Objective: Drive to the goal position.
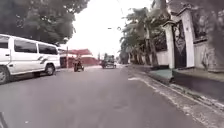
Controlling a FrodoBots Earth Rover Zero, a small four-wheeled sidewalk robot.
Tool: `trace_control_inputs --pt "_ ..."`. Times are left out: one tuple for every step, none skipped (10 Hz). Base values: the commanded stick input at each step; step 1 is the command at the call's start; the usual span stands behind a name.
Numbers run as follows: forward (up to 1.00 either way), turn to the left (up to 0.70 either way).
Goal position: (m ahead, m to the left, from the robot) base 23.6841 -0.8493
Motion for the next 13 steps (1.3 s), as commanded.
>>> trace_control_inputs --pt "0.7 0.0" --pt "0.7 0.0" --pt "0.7 0.0" --pt "0.7 0.0" --pt "0.7 0.0" --pt "0.7 0.01" --pt "0.7 0.33" --pt "0.7 0.34" --pt "0.7 0.05" --pt "0.7 0.0" --pt "0.7 0.0" --pt "0.7 0.0" --pt "0.7 0.0"
